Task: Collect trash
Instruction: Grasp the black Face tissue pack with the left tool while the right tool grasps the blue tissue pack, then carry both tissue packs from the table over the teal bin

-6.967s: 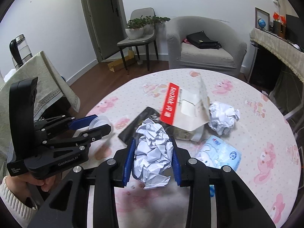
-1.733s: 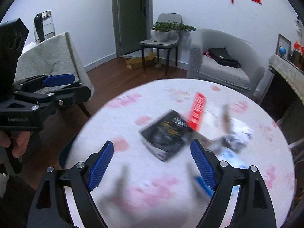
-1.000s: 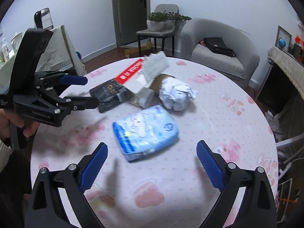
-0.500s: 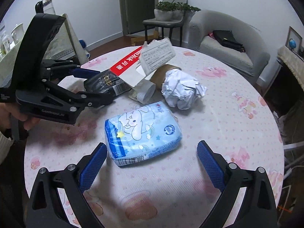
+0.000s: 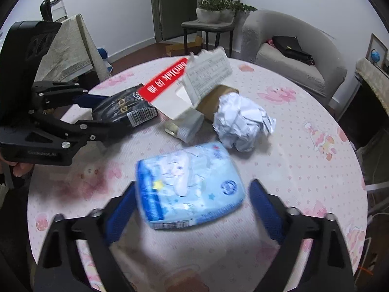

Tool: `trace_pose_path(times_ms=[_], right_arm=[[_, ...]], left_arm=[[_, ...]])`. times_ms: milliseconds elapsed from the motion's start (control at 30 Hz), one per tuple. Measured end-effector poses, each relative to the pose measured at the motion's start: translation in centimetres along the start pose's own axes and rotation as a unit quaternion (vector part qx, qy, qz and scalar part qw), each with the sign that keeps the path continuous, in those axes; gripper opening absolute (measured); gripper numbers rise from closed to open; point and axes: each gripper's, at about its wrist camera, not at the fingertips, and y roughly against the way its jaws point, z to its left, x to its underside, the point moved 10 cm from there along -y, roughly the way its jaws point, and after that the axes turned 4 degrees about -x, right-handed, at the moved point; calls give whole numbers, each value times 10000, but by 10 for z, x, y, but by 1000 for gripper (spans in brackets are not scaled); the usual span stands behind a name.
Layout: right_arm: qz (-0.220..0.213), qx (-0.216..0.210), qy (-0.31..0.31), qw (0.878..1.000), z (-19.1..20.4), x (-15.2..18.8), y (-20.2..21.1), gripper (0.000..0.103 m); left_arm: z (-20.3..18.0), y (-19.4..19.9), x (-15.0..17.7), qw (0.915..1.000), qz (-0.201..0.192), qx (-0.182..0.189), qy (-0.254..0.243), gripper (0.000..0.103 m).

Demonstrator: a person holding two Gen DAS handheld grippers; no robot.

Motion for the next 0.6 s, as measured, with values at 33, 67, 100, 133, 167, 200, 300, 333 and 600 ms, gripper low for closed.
trace_pose_path(times_ms=[33, 67, 100, 133, 167, 200, 300, 333, 600], right_arm=[[-3, 38, -62, 10000, 0, 0, 0, 77], [-2, 64, -88, 9999, 0, -1, -1, 77], [0, 75, -106, 9999, 1, 0, -1, 76], [6, 97, -143, 9998, 1, 0, 0, 76], [10, 108, -198, 9997, 0, 0, 0, 75], [7, 78, -284, 9996, 2, 0, 0, 75], [4, 68, -398, 9992, 7, 0, 3, 74], [-13, 76, -416, 9991, 8, -1, 4, 74], [-205, -107, -372, 9990, 52, -16, 8, 71]], left_arm=[[3, 1, 1, 9999, -48, 38, 118, 55], [5, 1, 2, 9998, -66, 71, 191, 55], [6, 1, 3, 9997, -71, 76, 208, 55], [8, 3, 5, 9997, -84, 40, 225, 55], [10, 5, 4, 9996, -117, 19, 257, 55], [11, 9, 3, 9994, -181, 35, 301, 55], [18, 23, 5, 9988, -336, 1, 367, 55], [19, 26, 7, 9987, -352, -23, 371, 55], [51, 66, 26, 9956, -603, -282, 654, 55]])
